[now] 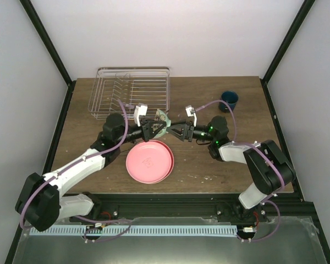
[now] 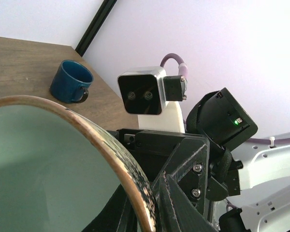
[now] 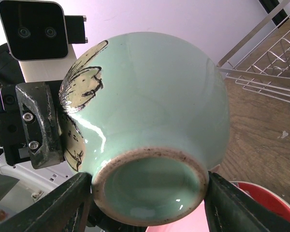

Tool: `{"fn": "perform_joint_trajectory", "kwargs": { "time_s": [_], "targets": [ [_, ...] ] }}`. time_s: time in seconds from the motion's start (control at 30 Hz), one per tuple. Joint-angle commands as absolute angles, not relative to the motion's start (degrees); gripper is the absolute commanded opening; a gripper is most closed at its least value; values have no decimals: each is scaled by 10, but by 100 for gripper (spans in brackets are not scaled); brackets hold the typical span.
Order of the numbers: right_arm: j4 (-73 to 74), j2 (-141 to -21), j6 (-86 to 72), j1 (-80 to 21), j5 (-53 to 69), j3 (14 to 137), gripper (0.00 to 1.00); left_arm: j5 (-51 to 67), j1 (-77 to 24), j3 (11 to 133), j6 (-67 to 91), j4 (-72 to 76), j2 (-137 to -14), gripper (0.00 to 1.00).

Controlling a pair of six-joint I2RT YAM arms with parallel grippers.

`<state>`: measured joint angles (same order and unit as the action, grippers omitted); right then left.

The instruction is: Load the mixed dishes into the dish rack

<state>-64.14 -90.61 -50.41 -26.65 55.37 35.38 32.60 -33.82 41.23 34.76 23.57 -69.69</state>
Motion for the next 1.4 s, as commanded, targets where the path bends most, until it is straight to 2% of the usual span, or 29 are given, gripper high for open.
{"fn": "perform_joint_trajectory", "kwargs": {
  "time_s": [0.0,0.37,0.5,0.73,0.93,1.23,1.37],
  "targets": [
    [-671,-907,-501,-284,567,396,64,335,-346,424,345,274,-713,0],
    [-643,-910,-479,-284,554,405,62,335,-348,425,344,273,-724,0],
    [-642,-917,-477,-284,548,407,58,331,-348,421,343,274,-733,9],
    [-644,-932,-475,-284,543,413,57,331,-347,412,345,284,-754,19],
    [-628,-945,-461,-284,532,417,57,327,-347,407,344,286,-760,33],
    [-611,-955,-444,-282,515,415,57,320,-340,401,341,280,-762,41],
    [-615,-954,-448,-272,515,407,57,295,-332,395,333,255,-757,49]
  ]
}}
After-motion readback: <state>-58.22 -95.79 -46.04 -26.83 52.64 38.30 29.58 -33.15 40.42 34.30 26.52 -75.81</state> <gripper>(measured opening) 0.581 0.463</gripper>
